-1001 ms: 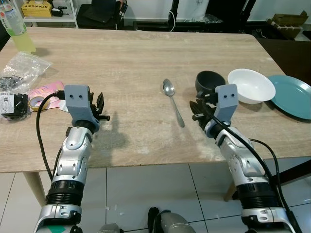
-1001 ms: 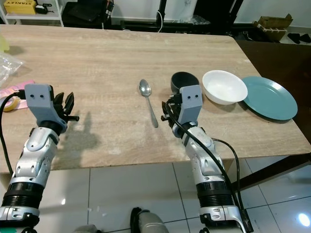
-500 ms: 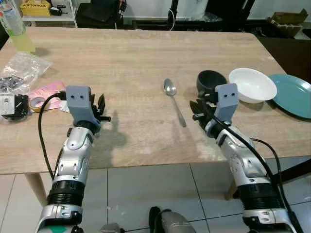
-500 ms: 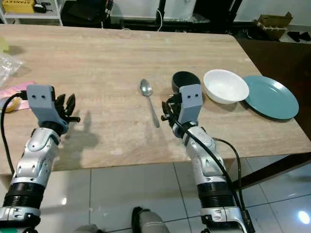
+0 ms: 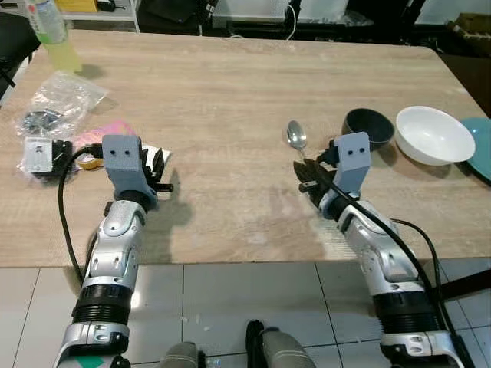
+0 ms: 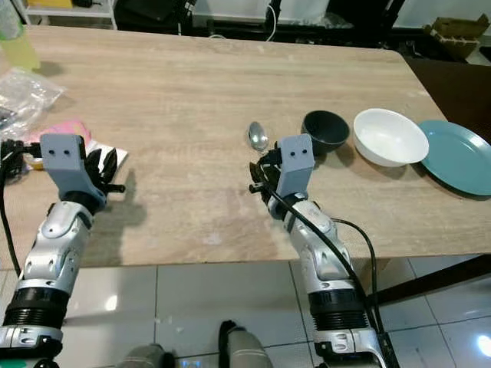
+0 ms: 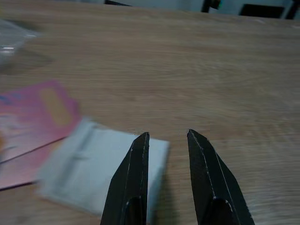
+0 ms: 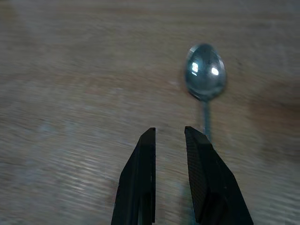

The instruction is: Setting the table

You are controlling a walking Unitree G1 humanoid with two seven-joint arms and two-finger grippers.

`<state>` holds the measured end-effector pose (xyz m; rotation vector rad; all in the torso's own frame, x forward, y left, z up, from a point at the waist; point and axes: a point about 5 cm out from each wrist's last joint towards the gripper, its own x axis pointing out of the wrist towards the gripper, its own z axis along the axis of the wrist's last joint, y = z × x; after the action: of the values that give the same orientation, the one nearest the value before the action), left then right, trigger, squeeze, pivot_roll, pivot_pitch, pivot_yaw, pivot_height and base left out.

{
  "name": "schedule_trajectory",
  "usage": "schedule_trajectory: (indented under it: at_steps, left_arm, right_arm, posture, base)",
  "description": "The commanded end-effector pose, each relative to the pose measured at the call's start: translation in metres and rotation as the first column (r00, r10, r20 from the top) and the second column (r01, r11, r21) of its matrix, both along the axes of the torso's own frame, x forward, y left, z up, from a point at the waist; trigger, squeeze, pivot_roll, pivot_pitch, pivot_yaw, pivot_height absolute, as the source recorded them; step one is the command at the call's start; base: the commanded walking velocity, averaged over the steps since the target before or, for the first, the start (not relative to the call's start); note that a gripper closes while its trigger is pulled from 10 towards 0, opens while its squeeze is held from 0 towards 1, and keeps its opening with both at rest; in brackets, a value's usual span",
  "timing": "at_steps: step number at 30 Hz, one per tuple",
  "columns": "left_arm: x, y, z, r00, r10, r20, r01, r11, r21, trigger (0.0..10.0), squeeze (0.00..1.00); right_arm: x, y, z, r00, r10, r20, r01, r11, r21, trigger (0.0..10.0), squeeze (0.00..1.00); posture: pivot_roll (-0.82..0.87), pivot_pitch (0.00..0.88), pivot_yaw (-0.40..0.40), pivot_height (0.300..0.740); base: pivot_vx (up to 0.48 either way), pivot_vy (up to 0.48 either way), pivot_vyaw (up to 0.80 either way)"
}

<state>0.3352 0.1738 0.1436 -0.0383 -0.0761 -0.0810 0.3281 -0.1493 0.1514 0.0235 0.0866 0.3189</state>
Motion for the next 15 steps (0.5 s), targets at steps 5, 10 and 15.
schedule_trajectory:
  at_steps: [5,10,15]
  left_arm:
    - [-0.002,-0.004,-0.007,0.999,-0.019,-0.036,0.019,1.000,-0.006,10.0,0.00]
    - [-0.002,-0.003,-0.008,0.999,-0.019,-0.040,0.019,1.000,-0.007,10.0,0.00]
    - [-0.002,-0.001,-0.008,0.999,-0.018,-0.045,0.018,1.000,-0.006,10.0,0.00]
  right_arm:
    - [0.003,-0.003,0.001,0.995,-0.043,-0.089,0.042,0.999,-0.017,10.0,0.00]
    - [0.006,0.002,0.010,0.991,-0.028,-0.130,0.027,1.000,-0.004,10.0,0.11]
    - [0.009,0.007,0.022,0.989,0.016,-0.150,-0.016,1.000,0.002,10.0,1.00]
  posture:
    - [0.05,0.097,-0.032,0.740]
    - [0.05,0.095,-0.033,0.740]
    - [0.05,0.094,-0.034,0.740]
  base:
    - [0.000,0.000,0.00]
    - [0.000,0.000,0.00]
    - [0.000,0.000,0.00]
